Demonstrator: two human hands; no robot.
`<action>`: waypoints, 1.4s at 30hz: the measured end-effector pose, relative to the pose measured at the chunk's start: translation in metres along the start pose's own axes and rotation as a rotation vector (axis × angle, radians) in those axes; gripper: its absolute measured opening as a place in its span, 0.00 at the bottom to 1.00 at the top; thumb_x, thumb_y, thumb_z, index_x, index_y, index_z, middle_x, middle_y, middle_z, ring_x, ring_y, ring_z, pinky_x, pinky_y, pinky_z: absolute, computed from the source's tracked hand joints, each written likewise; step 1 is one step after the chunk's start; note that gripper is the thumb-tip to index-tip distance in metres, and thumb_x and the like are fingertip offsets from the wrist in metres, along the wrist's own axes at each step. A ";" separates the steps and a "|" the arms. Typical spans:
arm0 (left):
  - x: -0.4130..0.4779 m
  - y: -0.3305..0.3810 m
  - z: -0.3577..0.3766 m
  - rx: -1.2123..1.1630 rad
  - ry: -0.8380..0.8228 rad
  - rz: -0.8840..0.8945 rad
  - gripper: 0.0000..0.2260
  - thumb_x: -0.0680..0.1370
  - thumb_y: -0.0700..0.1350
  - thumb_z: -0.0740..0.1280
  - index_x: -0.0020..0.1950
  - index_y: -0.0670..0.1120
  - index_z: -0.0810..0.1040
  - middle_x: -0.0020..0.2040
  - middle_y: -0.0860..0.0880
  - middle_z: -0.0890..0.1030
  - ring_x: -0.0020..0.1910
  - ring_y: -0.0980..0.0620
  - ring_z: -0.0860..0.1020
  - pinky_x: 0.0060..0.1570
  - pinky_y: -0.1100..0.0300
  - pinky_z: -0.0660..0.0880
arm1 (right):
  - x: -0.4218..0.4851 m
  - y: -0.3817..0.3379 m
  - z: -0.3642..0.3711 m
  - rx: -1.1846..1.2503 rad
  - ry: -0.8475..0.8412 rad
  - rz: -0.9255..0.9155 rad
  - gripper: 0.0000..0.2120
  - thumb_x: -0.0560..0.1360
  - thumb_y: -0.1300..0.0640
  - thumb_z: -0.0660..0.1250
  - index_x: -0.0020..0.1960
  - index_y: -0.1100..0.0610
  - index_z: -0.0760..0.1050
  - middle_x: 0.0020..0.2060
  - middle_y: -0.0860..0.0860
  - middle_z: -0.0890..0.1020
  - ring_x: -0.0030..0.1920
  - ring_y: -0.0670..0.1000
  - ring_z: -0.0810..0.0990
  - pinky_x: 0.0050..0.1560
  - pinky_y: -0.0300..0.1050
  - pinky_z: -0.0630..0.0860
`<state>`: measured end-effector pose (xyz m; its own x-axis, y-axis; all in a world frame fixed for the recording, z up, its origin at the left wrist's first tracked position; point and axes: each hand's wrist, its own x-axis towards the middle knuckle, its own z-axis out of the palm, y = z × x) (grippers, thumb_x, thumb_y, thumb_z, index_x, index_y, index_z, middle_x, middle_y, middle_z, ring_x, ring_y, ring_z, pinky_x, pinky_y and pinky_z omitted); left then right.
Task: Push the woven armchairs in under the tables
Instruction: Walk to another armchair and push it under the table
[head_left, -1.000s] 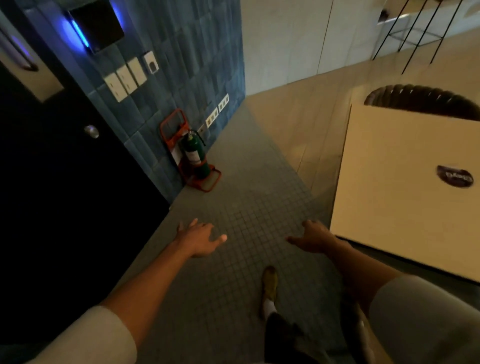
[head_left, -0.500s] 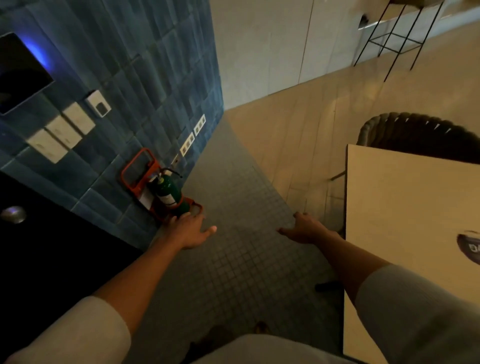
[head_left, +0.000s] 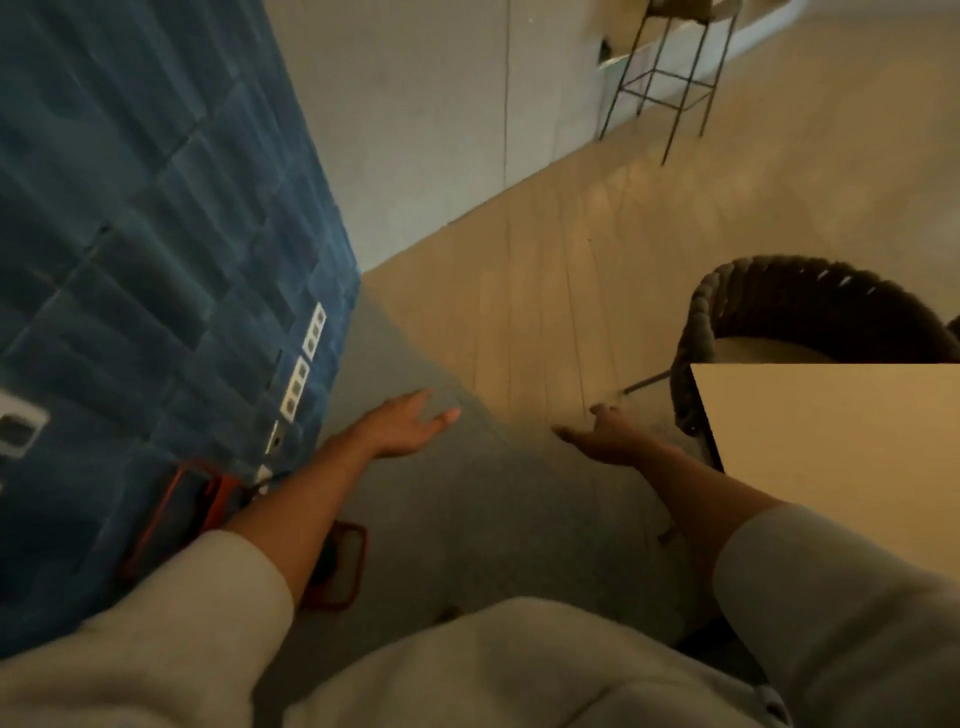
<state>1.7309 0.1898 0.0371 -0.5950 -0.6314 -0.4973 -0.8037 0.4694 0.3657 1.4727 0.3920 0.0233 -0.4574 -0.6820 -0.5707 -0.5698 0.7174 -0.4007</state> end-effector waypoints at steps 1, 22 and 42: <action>0.020 0.009 -0.011 0.025 0.008 0.031 0.45 0.75 0.77 0.54 0.83 0.48 0.59 0.82 0.45 0.63 0.79 0.43 0.65 0.77 0.46 0.63 | 0.013 -0.004 -0.008 0.051 0.031 0.022 0.49 0.76 0.28 0.62 0.82 0.61 0.56 0.81 0.62 0.59 0.80 0.64 0.61 0.77 0.60 0.64; 0.482 0.235 -0.207 0.298 -0.221 0.400 0.41 0.77 0.74 0.55 0.82 0.49 0.60 0.80 0.46 0.66 0.76 0.43 0.69 0.74 0.45 0.67 | 0.327 0.040 -0.218 0.882 0.218 0.690 0.49 0.76 0.28 0.62 0.83 0.60 0.53 0.81 0.60 0.60 0.74 0.67 0.69 0.65 0.65 0.78; 0.804 0.625 -0.224 0.699 -0.618 1.097 0.37 0.80 0.68 0.58 0.82 0.47 0.59 0.80 0.44 0.67 0.75 0.43 0.70 0.71 0.51 0.66 | 0.468 0.111 -0.325 1.930 0.683 1.307 0.49 0.70 0.21 0.62 0.82 0.46 0.56 0.77 0.58 0.65 0.63 0.65 0.77 0.38 0.54 0.82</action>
<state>0.7494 -0.1626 0.0423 -0.6588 0.5187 -0.5449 0.3240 0.8493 0.4168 0.9730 0.1064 -0.0556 -0.1981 0.3740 -0.9060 0.8696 -0.3595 -0.3385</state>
